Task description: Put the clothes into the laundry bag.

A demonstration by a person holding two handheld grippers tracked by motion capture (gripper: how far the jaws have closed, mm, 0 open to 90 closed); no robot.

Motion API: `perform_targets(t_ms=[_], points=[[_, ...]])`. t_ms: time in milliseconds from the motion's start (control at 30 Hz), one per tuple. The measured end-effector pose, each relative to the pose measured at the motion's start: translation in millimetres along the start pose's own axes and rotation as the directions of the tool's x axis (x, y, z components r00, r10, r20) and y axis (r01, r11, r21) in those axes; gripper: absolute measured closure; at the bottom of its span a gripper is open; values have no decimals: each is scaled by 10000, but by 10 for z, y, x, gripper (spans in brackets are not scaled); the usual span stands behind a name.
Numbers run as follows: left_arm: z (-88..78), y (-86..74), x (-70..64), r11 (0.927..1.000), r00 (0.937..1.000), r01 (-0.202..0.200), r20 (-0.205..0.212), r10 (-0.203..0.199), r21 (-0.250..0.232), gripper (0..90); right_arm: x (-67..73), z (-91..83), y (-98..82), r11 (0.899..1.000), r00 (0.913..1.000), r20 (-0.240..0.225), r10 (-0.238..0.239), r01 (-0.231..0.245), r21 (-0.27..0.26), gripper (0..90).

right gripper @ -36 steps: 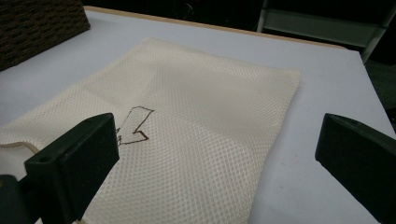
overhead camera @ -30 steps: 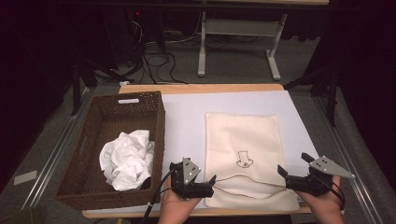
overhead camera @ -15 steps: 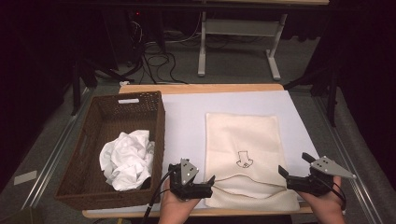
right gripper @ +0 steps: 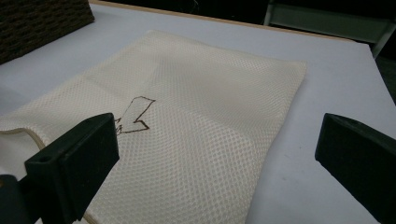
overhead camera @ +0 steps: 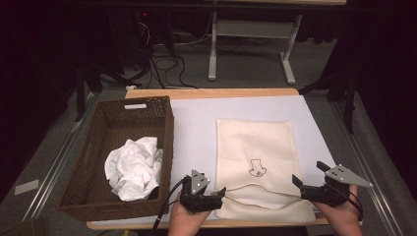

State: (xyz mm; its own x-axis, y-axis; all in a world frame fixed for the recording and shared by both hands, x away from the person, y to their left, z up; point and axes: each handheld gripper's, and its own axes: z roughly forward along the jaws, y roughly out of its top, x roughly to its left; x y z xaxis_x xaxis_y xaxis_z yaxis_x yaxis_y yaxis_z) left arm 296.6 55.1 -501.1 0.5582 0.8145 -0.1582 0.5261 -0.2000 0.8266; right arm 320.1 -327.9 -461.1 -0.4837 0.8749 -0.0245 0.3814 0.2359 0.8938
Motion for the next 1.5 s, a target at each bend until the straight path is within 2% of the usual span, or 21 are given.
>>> perform_targets(t_ms=[67, 233, 333, 400, 467, 567, 667, 833, 1000, 1100, 1167, 1233, 1333, 1500], points=[[18, -13, -9, 9997, 9999, -132, 5, 132, 206, 218, 1, 10, -6, 10000, 10000, -30, -44, 44, 62, 3], [63, -60, -44, 9957, 9989, -225, 430, 187, 894, 367, -3, 29, -15, 9999, 10000, -71, 30, -29, 125, 3], [105, -92, -66, 9916, 9989, -379, 322, 342, 1237, 458, -12, 33, -19, 9999, 9999, -114, -12, 14, 147, 3], [154, -115, -84, 9886, 9984, -560, 105, 551, 1397, 481, -11, 40, -21, 9999, 9999, -112, 13, -11, 145, 3], [191, -129, -105, 9870, 9980, -629, 159, 613, 1476, 540, -12, 47, -23, 9999, 9999, -109, -3, 5, 158, 3], [210, -147, -171, 9852, 9948, -998, -81, 1019, 1396, 636, -7, 44, -24, 9998, 9999, -110, 29, -27, 209, 3], [212, -145, -195, 9837, 9933, -1132, -84, 1155, 1401, 724, -10, 49, -25, 9997, 10000, -80, 56, -54, 218, 4], [221, -112, -204, 9824, 9902, -1350, -191, 1386, 1291, 764, -14, 50, -28, 9997, 9999, -96, 58, -55, 231, 4], [294, -30, -78, 9885, 9940, -1025, -265, 1061, 1114, 766, -22, 48, -28, 9997, 9999, -104, 81, -79, 238, 4], [320, 24, 23, 9939, 9966, -715, -349, 746, 841, 766, -24, 47, -30, 9996, 9999, -106, 132, -129, 248, 4], [336, 45, 79, 9950, 9973, -532, -465, 573, 849, 766, -28, 53, -33, 9995, 9999, -91, 132, -130, 273, 4], [358, 61, 165, 9972, 9988, -94, -468, 128, 740, 766, -28, 64, -37, 9995, 9998, -92, 148, -145, 290, 4], [384, 74, 231, 9973, 9985, 225, -518, -189, 704, 766, -24, 80, -47, 9992, 9999, -109, 102, -97, 391, 5], [398, 83, 259, 9956, 9950, 772, -677, -735, 539, 759, -20, 92, -51, 9991, 9999, -110, 89, -84, 416, 5]])
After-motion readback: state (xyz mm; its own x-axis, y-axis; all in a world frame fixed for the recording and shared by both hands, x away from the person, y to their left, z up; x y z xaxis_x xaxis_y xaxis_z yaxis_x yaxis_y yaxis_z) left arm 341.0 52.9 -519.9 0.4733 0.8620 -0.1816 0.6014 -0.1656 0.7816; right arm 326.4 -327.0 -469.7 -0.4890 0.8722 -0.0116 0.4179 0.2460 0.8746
